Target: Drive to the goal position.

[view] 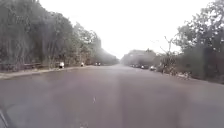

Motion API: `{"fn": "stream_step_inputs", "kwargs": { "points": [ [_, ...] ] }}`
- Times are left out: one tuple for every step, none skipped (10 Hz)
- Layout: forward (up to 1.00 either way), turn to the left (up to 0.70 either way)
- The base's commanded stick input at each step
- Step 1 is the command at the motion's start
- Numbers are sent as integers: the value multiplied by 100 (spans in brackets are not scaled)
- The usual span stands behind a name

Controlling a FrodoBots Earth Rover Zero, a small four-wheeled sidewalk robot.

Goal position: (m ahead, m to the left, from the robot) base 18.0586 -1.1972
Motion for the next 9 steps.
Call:
{"fn": "stream_step_inputs", "kwargs": {
  "points": [
    [100,0],
    [100,0],
    [100,0],
    [100,0],
    [100,0],
    [100,0],
    [100,0],
    [100,0],
    [100,0]
  ]
}}
